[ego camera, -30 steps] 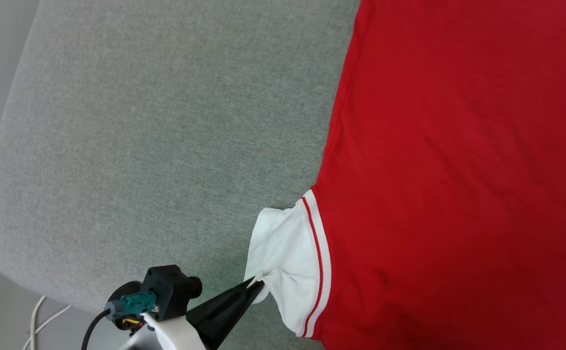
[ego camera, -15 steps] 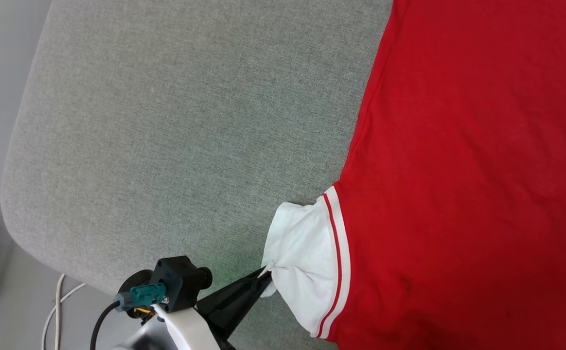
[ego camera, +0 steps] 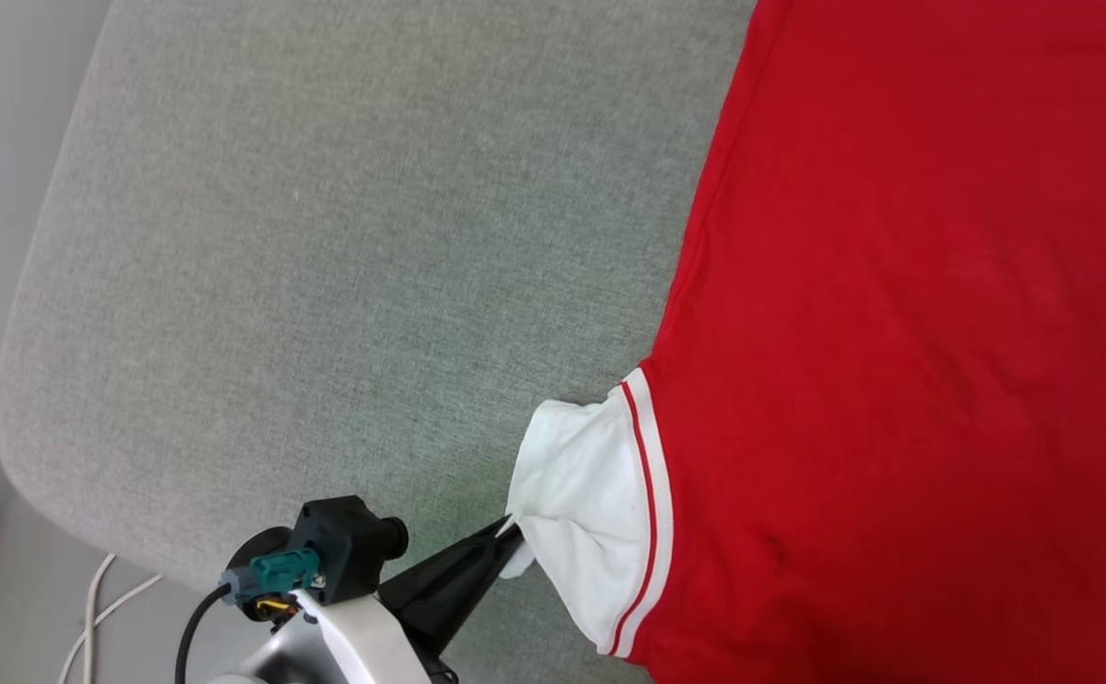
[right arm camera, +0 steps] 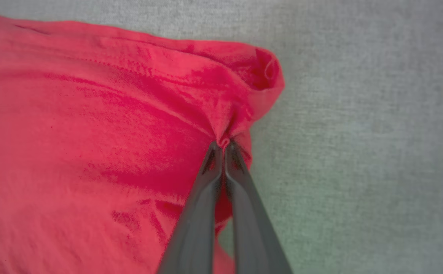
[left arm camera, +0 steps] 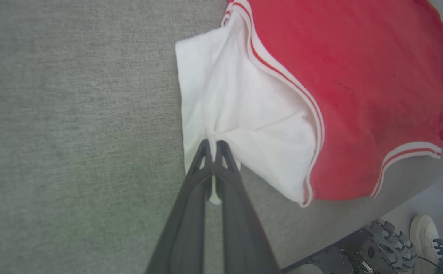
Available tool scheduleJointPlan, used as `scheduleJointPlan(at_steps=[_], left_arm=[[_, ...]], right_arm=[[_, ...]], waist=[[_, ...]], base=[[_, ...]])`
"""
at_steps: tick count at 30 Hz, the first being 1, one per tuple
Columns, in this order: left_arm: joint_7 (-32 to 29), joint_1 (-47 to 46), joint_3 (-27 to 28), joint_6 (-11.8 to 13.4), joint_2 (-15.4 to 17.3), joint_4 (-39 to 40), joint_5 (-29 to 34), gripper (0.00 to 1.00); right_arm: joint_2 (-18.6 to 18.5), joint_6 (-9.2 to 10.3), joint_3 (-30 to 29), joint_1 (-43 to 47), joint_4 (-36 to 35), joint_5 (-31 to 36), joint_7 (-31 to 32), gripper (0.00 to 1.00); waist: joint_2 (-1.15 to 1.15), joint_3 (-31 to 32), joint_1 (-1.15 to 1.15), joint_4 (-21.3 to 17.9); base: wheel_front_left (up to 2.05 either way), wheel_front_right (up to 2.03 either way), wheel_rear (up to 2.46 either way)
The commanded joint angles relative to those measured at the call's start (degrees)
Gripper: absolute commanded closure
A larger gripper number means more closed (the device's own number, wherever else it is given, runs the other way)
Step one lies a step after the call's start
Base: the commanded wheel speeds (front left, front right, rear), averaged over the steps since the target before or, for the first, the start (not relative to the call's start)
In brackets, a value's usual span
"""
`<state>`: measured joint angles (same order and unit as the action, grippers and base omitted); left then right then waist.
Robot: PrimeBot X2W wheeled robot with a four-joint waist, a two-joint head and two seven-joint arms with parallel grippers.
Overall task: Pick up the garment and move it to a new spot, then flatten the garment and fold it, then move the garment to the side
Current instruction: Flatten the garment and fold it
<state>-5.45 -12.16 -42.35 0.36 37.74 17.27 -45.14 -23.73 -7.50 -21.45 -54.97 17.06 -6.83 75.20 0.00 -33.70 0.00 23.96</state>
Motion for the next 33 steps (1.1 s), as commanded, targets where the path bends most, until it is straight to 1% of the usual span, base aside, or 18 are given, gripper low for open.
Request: scheduleJointPlan(at_steps=[1,5,9,14,18,21,28,33], left_arm=[[0.2,0.2,0.3,0.4,0.4,-0.3,-0.3,1.00],[0.3,1.1,1.0,1.2,0.9,-0.7,-0.9,1.00],[0.4,2.3,1.6,2.0,1.8,-1.4,-1.7,1.00],[1.0,4.2,2.4,3.1,2.5,-2.2,-3.0,1.00],[2.2,6.4,3.4,4.6,2.5,-2.9,-4.3,1.00],[3.4,8.0,4.1,5.6,2.5,-3.4,-4.9,1.00],[5.8,10.6,5.9,8.3,2.3,-4.4,-5.8,1.00],[7.5,12.0,7.2,9.4,1.8,-4.4,-7.0,1.00]], right_arm=[[0.5,0.02,-0.5,3.2,0.7,-0.2,0.1,1.00],[1.4,0.02,-0.4,7.8,0.5,-1.5,-0.9,1.00],[1.8,0.02,0.8,13.7,-0.2,-4.2,-1.7,1.00],[0.8,0.02,3.1,21.5,-0.9,-9.7,-4.1,1.00],[2.0,0.02,3.2,27.4,-2.4,-15.0,-6.2,1.00],[1.5,0.02,4.6,32.5,-4.2,-17.9,-7.1,1.00],[2.3,0.02,5.1,42.8,-9.7,-23.3,-10.0,1.00],[3.8,0.02,5.1,49.1,-13.5,-25.5,-11.4,1.00]], waist=[[0.00,2.0,0.00,-1.4],[0.00,5.5,0.00,-3.7],[0.00,9.7,0.00,-6.3],[0.00,15.4,0.00,-9.7],[0.00,19.4,0.00,-12.7],[0.00,22.0,0.00,-14.9],[0.00,25.8,0.00,-18.7],[0.00,27.4,0.00,-20.7]], base=[[0.00,0.00,0.00],[0.00,0.00,0.00],[0.00,0.00,0.00],[0.00,0.00,0.00],[0.00,0.00,0.00],[0.00,0.00,0.00],[0.00,0.00,0.00],[0.00,0.00,0.00]])
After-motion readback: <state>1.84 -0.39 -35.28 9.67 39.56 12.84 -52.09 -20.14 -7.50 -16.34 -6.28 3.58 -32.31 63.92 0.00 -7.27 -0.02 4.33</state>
